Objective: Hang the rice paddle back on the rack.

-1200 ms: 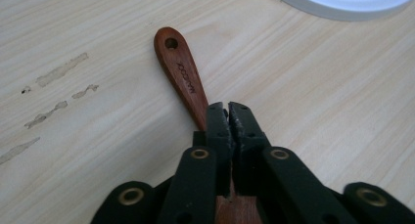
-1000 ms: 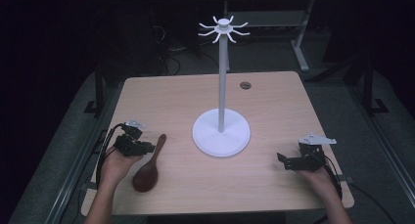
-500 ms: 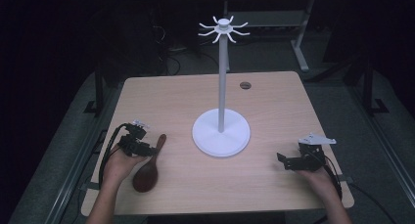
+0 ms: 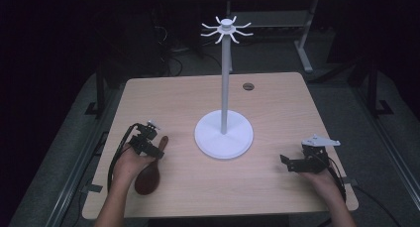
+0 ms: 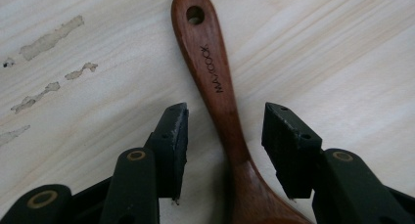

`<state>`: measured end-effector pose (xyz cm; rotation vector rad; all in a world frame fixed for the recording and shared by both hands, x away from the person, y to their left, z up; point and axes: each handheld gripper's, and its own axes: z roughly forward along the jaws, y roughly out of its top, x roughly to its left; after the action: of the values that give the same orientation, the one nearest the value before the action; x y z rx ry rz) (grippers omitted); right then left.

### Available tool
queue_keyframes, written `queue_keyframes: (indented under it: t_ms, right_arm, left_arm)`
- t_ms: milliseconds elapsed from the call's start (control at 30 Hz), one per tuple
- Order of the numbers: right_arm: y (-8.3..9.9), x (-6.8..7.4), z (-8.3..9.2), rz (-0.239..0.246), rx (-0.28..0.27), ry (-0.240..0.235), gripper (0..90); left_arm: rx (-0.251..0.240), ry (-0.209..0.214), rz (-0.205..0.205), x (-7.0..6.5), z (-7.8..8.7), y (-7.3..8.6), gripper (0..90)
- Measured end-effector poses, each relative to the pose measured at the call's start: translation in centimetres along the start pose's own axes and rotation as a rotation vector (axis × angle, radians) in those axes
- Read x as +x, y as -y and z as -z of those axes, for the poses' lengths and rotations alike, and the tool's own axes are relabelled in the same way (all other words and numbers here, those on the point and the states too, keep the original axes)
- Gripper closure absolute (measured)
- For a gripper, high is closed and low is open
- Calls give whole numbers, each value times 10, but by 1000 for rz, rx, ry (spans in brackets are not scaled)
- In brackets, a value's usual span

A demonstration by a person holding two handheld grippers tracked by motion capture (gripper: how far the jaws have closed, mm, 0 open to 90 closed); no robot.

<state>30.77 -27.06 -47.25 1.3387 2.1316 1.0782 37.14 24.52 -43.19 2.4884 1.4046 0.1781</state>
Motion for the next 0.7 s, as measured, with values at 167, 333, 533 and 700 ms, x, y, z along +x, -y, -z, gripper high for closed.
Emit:
queue_keyframes:
  t_ms: [167,333,533,700]
  right_arm:
    - [0,0,0,11,-4,3,12]
    - [0,1,0,10,-2,1,12]
    - [0,1,0,10,1,-1,12]
    - [-1,2,0,12,1,-2,12]
  left_arm:
    - [18,-14,-9,-2,-4,-2,562]
    - [21,-33,-7,-4,-5,-2,591]
    - [32,-37,-15,-5,-4,-2,676]
    - [19,-38,-4,-5,-4,-1,701]
